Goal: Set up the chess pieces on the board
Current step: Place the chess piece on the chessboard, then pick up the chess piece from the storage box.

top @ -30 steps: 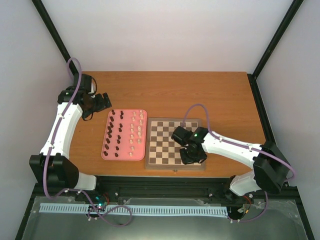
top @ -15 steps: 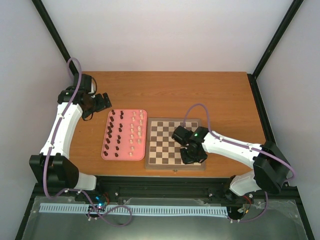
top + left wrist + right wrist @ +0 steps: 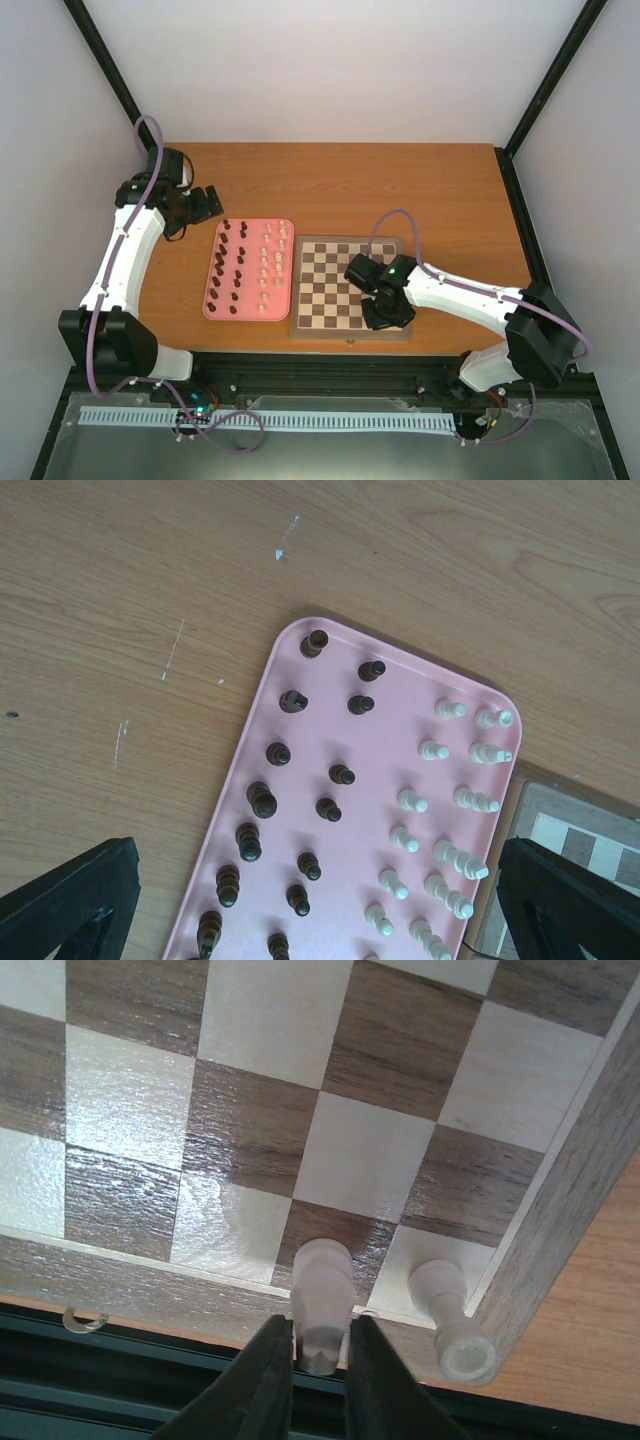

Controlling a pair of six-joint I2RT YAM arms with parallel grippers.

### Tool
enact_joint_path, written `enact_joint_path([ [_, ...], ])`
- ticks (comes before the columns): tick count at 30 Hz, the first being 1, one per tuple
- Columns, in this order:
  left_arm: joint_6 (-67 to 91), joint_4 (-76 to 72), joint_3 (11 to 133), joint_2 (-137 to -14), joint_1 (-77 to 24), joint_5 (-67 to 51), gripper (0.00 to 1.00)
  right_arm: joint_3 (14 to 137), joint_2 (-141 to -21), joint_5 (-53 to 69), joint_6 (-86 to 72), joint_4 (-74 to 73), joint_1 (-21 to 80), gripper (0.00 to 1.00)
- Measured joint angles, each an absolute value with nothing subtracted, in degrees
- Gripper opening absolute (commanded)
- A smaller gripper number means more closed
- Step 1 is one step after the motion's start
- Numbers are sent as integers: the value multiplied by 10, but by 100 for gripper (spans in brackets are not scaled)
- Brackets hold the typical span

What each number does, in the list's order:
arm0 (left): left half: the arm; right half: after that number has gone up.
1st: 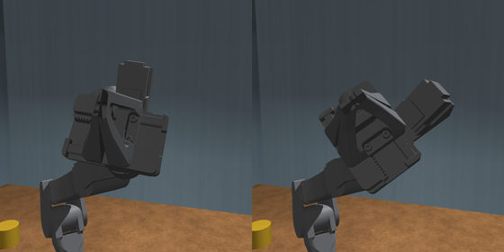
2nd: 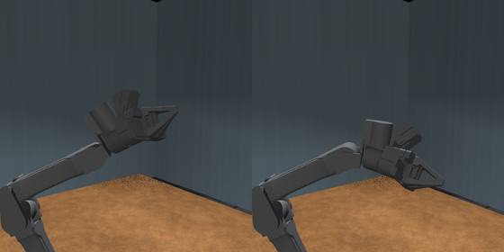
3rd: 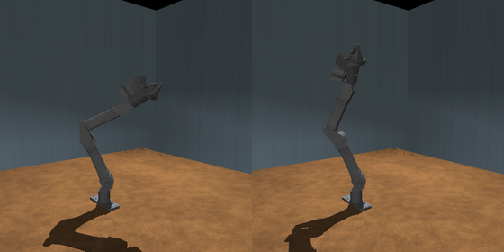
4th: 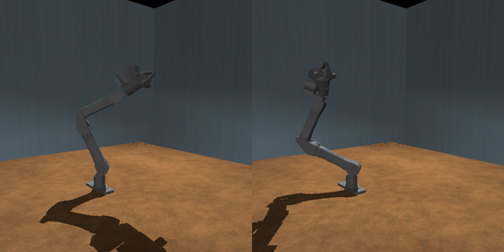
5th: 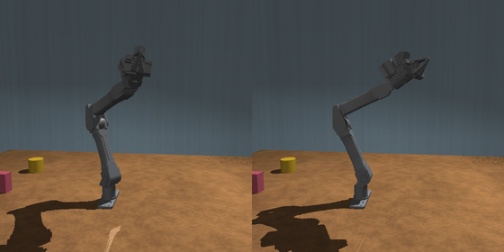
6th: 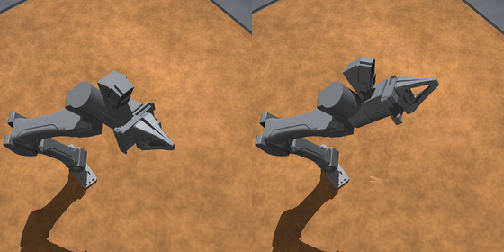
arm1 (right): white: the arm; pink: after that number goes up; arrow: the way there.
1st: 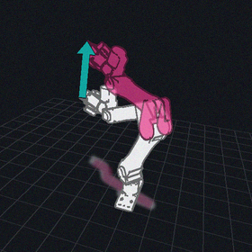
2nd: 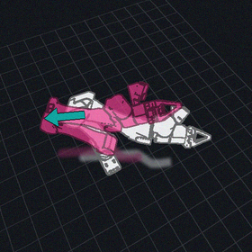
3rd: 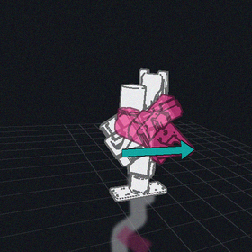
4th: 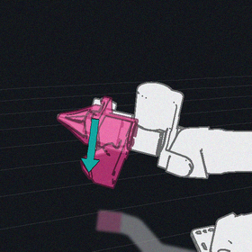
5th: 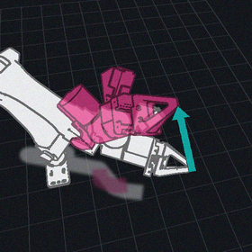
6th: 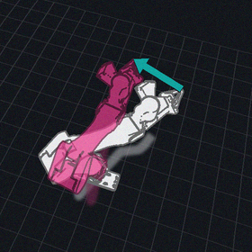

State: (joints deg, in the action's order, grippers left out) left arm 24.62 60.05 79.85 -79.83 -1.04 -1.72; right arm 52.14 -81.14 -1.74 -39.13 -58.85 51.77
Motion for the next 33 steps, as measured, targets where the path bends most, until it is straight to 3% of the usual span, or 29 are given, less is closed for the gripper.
enact_joint_path([
  [3, 246, 601, 799, -798, -10, -17, 100, 520, -811, -17, -393, -589, 518, 29],
  [10, 246, 601, 799, -798, -10, -17, 100, 520, -811, -17, -388, -590, 518, 35],
  [15, 246, 601, 799, -798, -10, -17, 100, 545, -811, -19, -383, -599, 517, 53],
  [18, 246, 601, 799, -798, -10, -17, 100, 576, -812, -29, -379, -609, 517, 57],
  [25, 246, 601, 799, -798, -10, -16, 100, 651, -836, -44, -360, -626, 517, 58],
  [33, 246, 601, 799, -802, -10, -16, 100, 787, -953, -42, -303, -617, 518, 54],
])
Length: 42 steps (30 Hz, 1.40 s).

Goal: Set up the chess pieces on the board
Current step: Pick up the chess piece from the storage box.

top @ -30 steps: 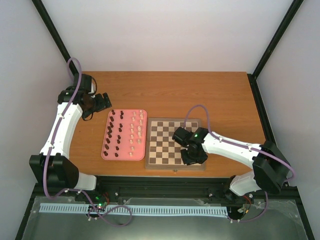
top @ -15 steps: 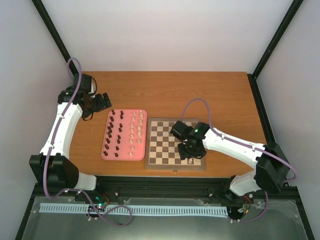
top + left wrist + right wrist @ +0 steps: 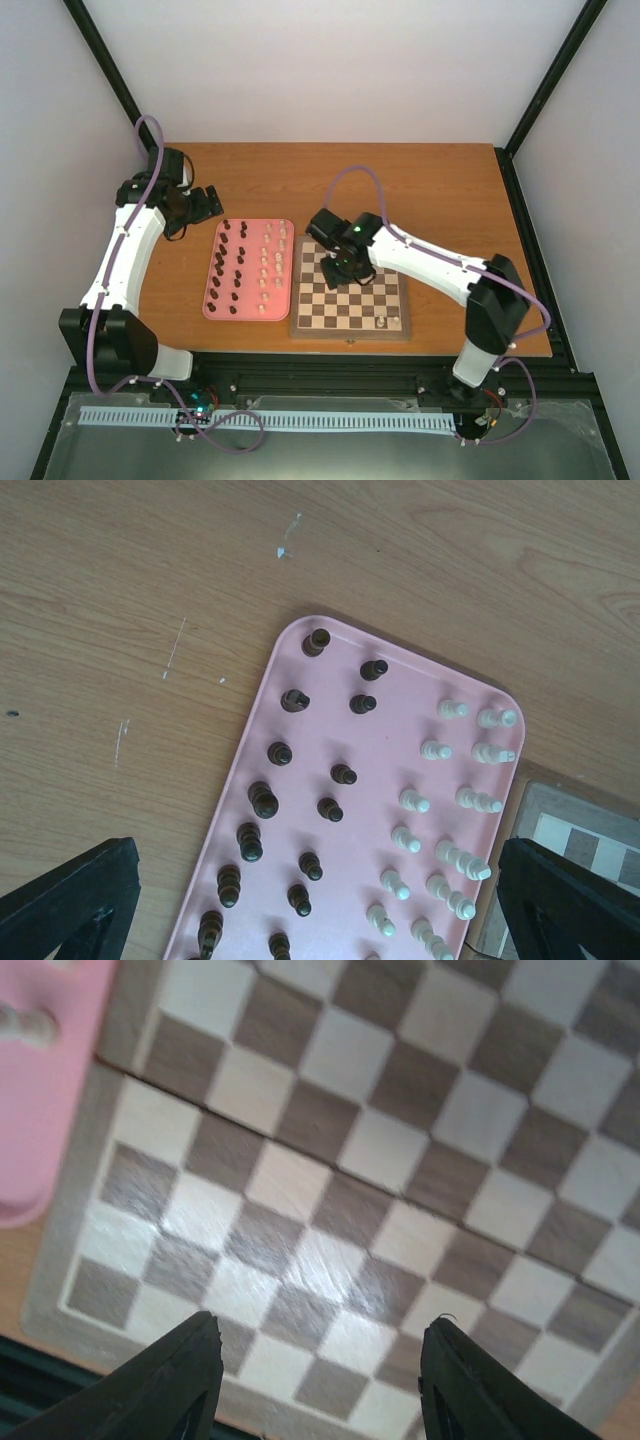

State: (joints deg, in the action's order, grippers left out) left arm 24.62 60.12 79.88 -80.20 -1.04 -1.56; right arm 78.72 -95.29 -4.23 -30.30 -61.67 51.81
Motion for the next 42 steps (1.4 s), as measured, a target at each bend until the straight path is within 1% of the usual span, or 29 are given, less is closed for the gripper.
enact_joint_path([
  [5, 246, 602, 801, -802, -10, -17, 100, 883, -1033, -35, -265, -607, 533, 51],
  [12, 246, 607, 814, -794, -10, -7, 100, 1032, -1153, -1, -219, -606, 586, 49],
  [16, 246, 607, 814, -781, -10, -5, 100, 1098, -1211, 17, -203, -609, 619, 49],
  [19, 246, 606, 813, -775, -10, -6, 100, 1130, -1240, 34, -195, -613, 636, 44],
  [20, 246, 606, 812, -773, -10, -6, 100, 1139, -1248, 39, -192, -615, 640, 42],
  [22, 246, 606, 807, -768, -10, -6, 100, 1156, -1262, 51, -188, -618, 646, 41],
  [42, 246, 605, 789, -755, -10, -6, 100, 1169, -1322, 76, -171, -643, 670, 40],
])
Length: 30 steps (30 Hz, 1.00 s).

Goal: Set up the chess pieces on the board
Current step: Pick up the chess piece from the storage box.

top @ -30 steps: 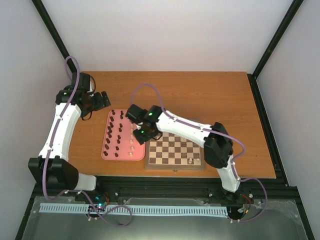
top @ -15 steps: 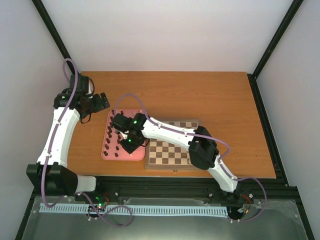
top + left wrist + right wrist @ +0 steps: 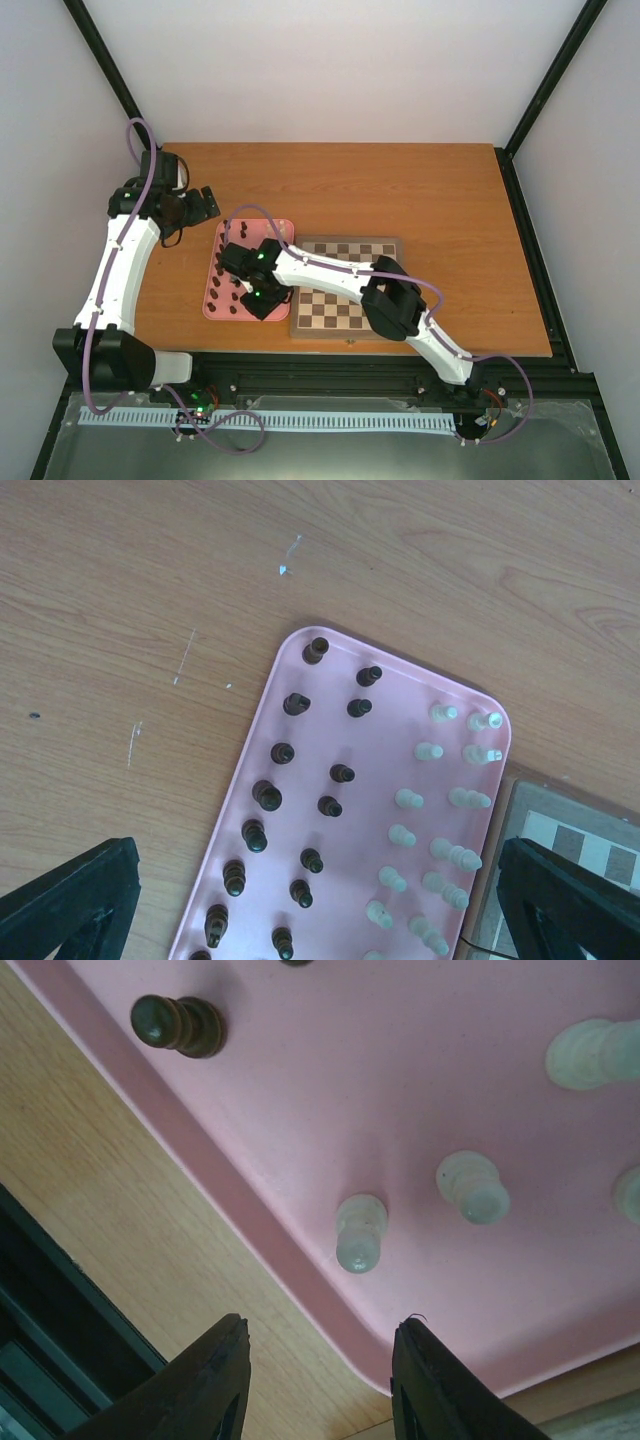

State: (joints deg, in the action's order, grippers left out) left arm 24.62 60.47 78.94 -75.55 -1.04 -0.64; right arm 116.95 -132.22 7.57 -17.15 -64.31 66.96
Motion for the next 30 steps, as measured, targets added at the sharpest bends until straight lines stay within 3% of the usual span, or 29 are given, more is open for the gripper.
enact_joint_path([
  [30, 246, 604, 789, -768, -10, -6, 100, 1221, -1372, 69, -162, -649, 657, 37],
])
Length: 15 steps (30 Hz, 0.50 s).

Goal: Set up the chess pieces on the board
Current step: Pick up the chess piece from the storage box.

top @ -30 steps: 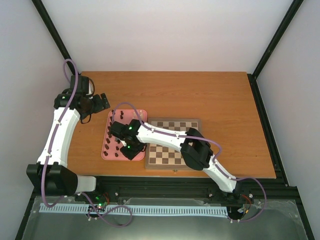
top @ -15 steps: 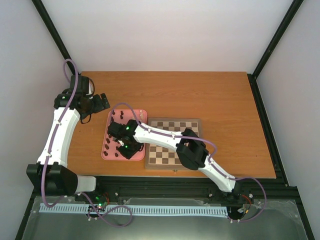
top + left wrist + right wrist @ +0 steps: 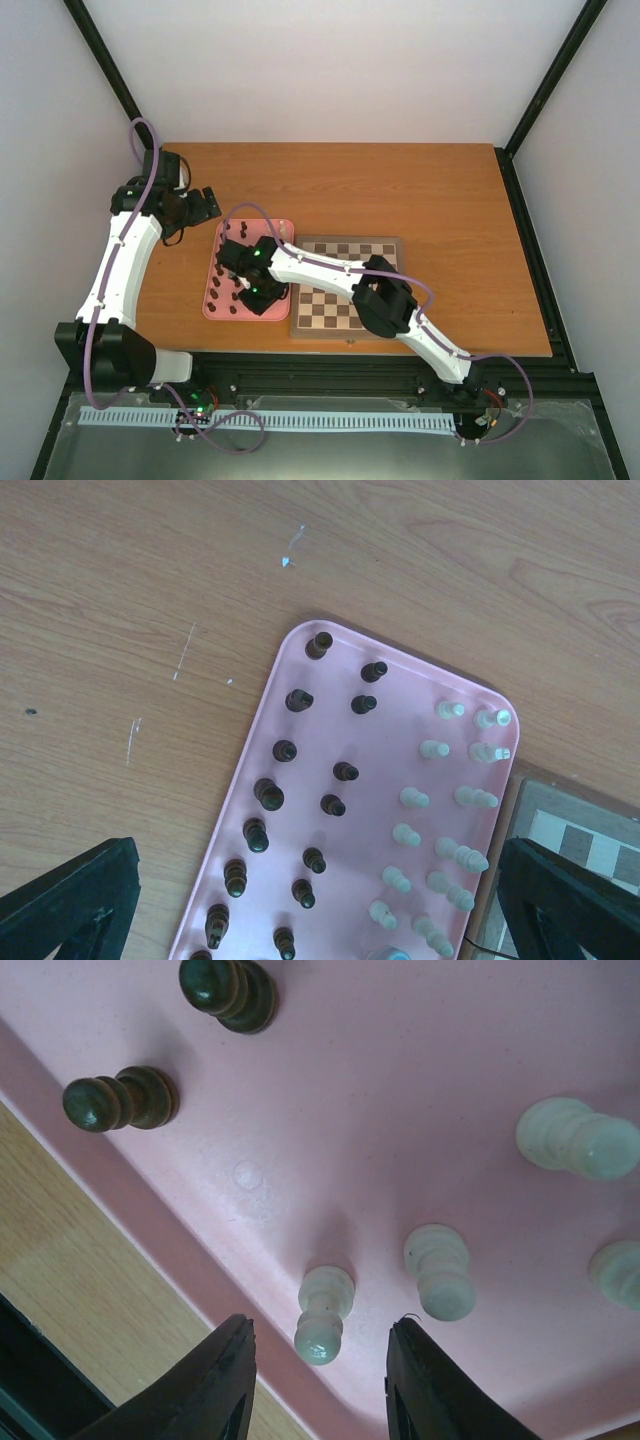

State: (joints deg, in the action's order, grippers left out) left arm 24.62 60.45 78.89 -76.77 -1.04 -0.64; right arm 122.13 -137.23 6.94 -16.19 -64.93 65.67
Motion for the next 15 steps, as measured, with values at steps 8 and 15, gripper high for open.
enact_joint_path([
  [8, 246, 604, 789, -769, -10, -6, 100, 1227, -1382, 81, -156, -649, 655, 29],
  [15, 246, 604, 789, -769, -10, -6, 100, 1233, -1387, 85, -153, -649, 654, 20],
])
